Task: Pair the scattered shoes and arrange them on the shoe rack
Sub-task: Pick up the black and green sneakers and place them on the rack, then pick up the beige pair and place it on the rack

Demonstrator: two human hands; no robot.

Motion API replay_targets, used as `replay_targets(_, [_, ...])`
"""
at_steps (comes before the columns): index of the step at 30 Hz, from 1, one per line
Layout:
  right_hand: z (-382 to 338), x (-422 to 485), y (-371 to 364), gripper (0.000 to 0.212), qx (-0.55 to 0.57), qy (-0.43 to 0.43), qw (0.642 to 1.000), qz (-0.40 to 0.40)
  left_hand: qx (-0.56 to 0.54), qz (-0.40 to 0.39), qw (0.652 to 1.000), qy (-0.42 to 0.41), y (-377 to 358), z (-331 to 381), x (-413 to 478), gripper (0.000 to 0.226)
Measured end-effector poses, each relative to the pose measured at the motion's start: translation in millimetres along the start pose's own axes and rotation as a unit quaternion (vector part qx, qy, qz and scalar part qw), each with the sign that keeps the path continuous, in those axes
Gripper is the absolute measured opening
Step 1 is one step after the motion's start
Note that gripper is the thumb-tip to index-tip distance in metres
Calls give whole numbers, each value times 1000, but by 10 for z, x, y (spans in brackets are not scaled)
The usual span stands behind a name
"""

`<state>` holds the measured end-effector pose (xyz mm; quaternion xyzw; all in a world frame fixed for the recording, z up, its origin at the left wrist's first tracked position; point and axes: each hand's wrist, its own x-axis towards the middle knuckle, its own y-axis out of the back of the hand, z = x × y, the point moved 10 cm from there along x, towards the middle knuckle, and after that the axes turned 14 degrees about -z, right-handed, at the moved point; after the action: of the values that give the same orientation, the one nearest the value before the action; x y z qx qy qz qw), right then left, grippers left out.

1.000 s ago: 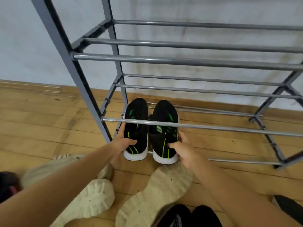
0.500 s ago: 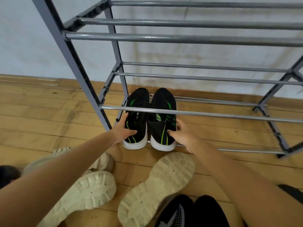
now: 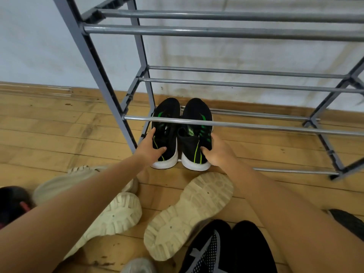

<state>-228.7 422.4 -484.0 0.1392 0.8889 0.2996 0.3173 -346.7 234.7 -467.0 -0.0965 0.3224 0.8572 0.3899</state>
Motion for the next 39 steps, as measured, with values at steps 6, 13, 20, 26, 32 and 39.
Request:
replay_targets(6, [-15,-9,-28,60,-15,7,1000,-9,16,5,1000,-3,12,-11,-32,76])
replay_targets(13, [-17,-98,-92,65,-15,24,999,-28,-4,107,994,-3,71,-17,-169,74])
replay_targets(20, [42,-460,-153,66,67,68,995,-27,103,81,988,-86,-82,129,-436,69])
replay_targets(26, [233,-1151,-163,59,97,91,991,-14,279,-15,922,-267,-695,390,-1303,63])
replay_targets(32, [287,-1720,-252,57,0,111,993,-50,491,-172,841,-148,-1512,-97,-1607,76])
replay_targets(39, [363,-2060,-254,59,-27,117,989,-83,535,-134,833,-52,-1443,-161,-1460,106])
